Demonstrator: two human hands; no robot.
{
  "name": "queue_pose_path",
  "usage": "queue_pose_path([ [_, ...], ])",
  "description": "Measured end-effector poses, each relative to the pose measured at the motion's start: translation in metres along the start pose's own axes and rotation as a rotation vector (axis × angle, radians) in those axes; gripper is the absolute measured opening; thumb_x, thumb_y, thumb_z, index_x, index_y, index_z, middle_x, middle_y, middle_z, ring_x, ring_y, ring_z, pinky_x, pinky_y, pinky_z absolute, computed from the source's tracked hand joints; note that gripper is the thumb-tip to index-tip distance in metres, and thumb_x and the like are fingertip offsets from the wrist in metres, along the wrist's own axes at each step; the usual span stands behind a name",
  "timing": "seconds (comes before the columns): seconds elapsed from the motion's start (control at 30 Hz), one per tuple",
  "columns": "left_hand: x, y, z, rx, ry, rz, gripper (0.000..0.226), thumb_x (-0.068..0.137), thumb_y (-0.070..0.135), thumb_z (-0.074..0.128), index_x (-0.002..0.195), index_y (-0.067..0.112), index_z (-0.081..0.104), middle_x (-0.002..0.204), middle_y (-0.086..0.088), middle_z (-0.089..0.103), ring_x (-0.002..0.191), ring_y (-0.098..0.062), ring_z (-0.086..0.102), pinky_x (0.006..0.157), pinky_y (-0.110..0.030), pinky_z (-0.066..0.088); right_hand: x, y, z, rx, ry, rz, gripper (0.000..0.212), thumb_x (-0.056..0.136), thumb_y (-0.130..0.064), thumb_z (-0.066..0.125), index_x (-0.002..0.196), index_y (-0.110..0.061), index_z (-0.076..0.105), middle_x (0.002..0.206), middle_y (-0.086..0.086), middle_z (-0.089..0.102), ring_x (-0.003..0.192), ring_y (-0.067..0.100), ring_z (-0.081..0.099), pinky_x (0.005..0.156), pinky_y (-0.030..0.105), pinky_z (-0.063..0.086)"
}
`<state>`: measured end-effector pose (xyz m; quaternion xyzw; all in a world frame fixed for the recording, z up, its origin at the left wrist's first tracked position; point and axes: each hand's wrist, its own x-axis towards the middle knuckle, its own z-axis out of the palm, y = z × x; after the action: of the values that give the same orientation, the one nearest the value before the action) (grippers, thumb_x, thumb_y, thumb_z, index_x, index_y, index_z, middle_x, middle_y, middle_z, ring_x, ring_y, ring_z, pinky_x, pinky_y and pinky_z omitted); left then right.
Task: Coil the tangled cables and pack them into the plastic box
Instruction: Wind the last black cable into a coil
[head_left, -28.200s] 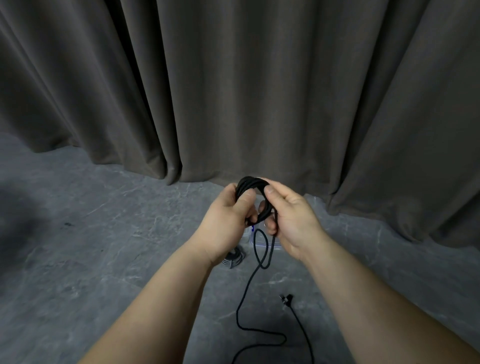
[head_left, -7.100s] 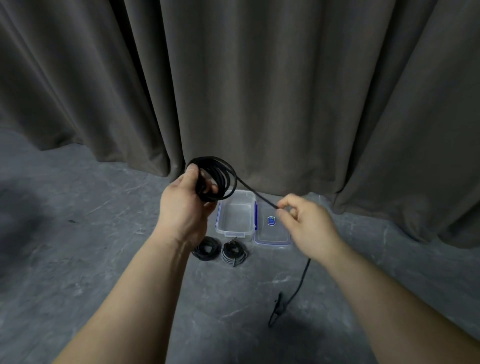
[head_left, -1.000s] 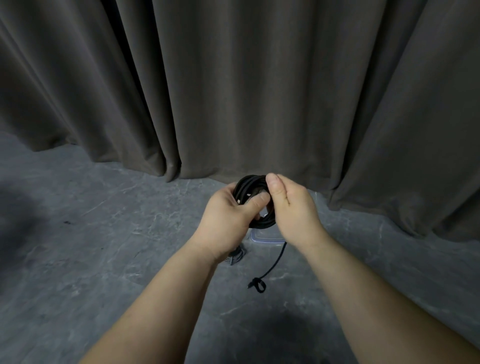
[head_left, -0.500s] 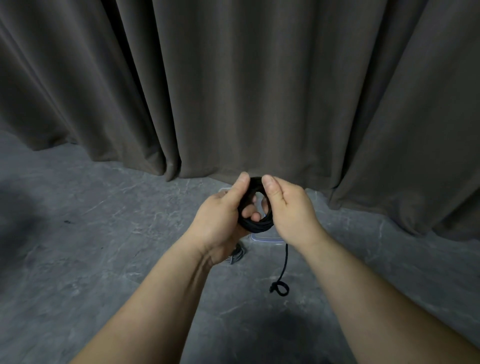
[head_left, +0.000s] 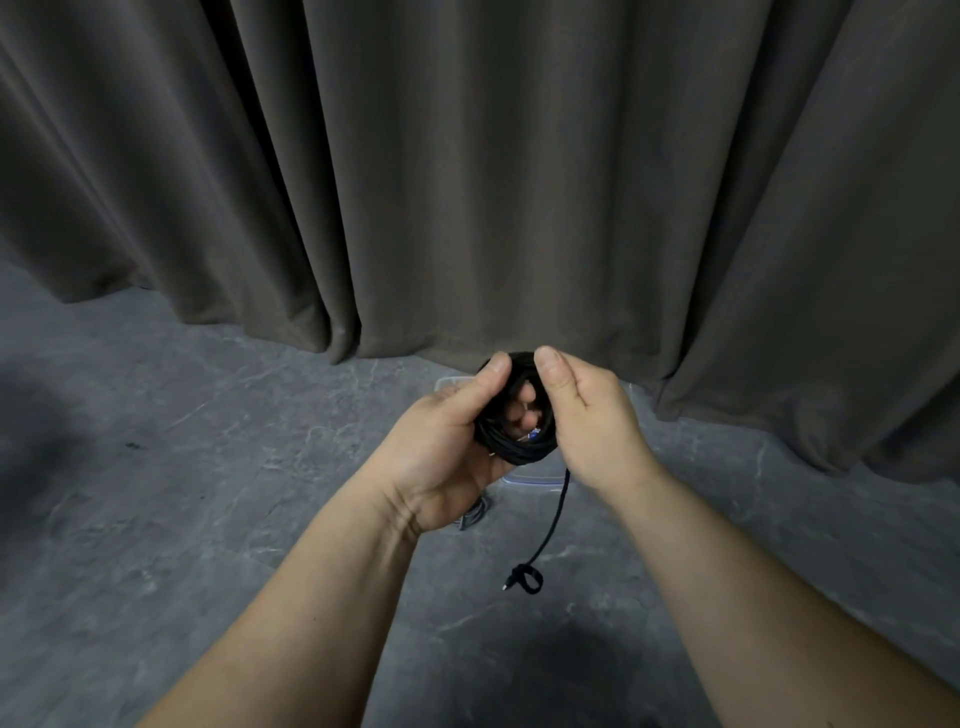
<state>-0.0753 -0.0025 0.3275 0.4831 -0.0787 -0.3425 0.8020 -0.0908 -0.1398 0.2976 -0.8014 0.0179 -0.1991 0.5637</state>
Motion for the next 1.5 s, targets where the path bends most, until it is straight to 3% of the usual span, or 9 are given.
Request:
queue_pose_path([
  [0.4,-0.002,0.004,-0.002,-0.040,0.023,-0.043,0.037,0.076,0.040,0.059,0.088,0.006,0.067,0.051,0.005,0.047,0.063,-0.008,0.055,0.063,-0.024,0.055,0.001,0.002,0.004,0.006,-0.006,0.024,0.040,0.091,-0.055,0.038,0.076,-0.025,0.060,0.072,0.015,0.065,0.064,0.034,0.062,0.061,0.052,0.053],
  [0.53,-0.003,0.008,-0.002,0.030,0.075,-0.072,0.026,0.073,0.037,0.064,0.079,0.012,0.063,0.056,0.005,0.051,0.060,-0.008,0.057,0.066,-0.025,0.052,0.001,0.005,0.004,-0.098,0.021,-0.035,0.040,0.092,-0.049,0.037,0.065,-0.024,0.052,0.057,-0.005,0.054,0.056,0.011,0.051,0.059,0.037,0.045],
  [0.6,-0.003,0.006,-0.002,0.125,0.086,-0.030,0.016,0.078,0.025,0.067,0.069,0.013,0.061,0.057,0.003,0.052,0.060,-0.009,0.057,0.064,-0.024,0.051,0.000,0.007,0.003,-0.110,0.029,-0.066,0.041,0.093,-0.046,0.037,0.065,-0.020,0.049,0.058,-0.002,0.052,0.057,0.012,0.047,0.059,0.039,0.042],
  [0.77,-0.004,0.004,-0.002,0.179,0.043,0.072,0.032,0.092,0.015,0.057,0.060,0.011,0.052,0.057,-0.002,0.050,0.061,-0.011,0.056,0.072,-0.027,0.052,0.000,0.007,0.004,-0.074,0.050,-0.073,0.044,0.094,-0.045,0.038,0.070,-0.011,0.052,0.063,0.005,0.053,0.061,0.010,0.047,0.061,0.035,0.042],
  [0.87,-0.004,-0.003,0.001,0.199,0.058,0.205,0.041,0.092,0.013,0.057,0.052,0.013,0.048,0.051,0.001,0.047,0.055,-0.010,0.052,0.063,-0.022,0.050,0.002,0.006,0.006,-0.009,0.049,-0.073,0.054,0.093,-0.054,0.038,0.072,-0.006,0.053,0.066,0.016,0.057,0.062,0.027,0.054,0.062,0.044,0.047],
  [1.07,-0.004,-0.003,0.013,0.129,0.217,0.251,0.042,0.084,0.050,0.049,0.062,0.014,0.052,0.045,0.004,0.033,0.047,-0.010,0.039,0.052,-0.020,0.037,0.003,0.000,0.009,0.044,0.046,-0.095,0.038,0.094,-0.047,0.040,0.068,-0.026,0.058,0.064,0.001,0.059,0.062,0.008,0.052,0.062,0.031,0.043],
  [1.23,0.004,-0.005,0.008,0.158,0.431,0.272,0.039,0.098,0.036,0.049,0.066,0.014,0.047,0.044,0.005,0.037,0.042,-0.011,0.036,0.047,-0.023,0.032,0.003,0.007,0.005,0.049,-0.083,0.050,0.036,0.098,-0.050,0.039,0.089,-0.027,0.066,0.069,-0.016,0.061,0.069,0.000,0.054,0.070,0.025,0.046],
  [1.33,0.006,0.008,-0.002,0.018,0.618,0.342,0.035,0.099,0.032,0.051,0.068,0.015,0.047,0.042,0.005,0.043,0.038,-0.010,0.037,0.055,-0.027,0.032,0.003,0.015,-0.006,-0.037,-0.136,0.162,0.014,0.096,-0.026,0.045,0.091,-0.027,0.058,0.066,-0.008,0.060,0.059,0.009,0.049,0.063,0.031,0.043],
  [1.5,0.004,0.023,-0.023,-0.168,0.759,0.409,0.032,0.099,0.033,0.050,0.072,0.016,0.049,0.043,0.009,0.045,0.038,-0.007,0.041,0.057,-0.025,0.038,0.000,0.020,-0.020,-0.176,-0.069,0.193,0.025,0.085,-0.002,0.053,0.075,-0.024,0.051,0.068,0.012,0.062,0.056,0.016,0.046,0.059,0.031,0.040],
])
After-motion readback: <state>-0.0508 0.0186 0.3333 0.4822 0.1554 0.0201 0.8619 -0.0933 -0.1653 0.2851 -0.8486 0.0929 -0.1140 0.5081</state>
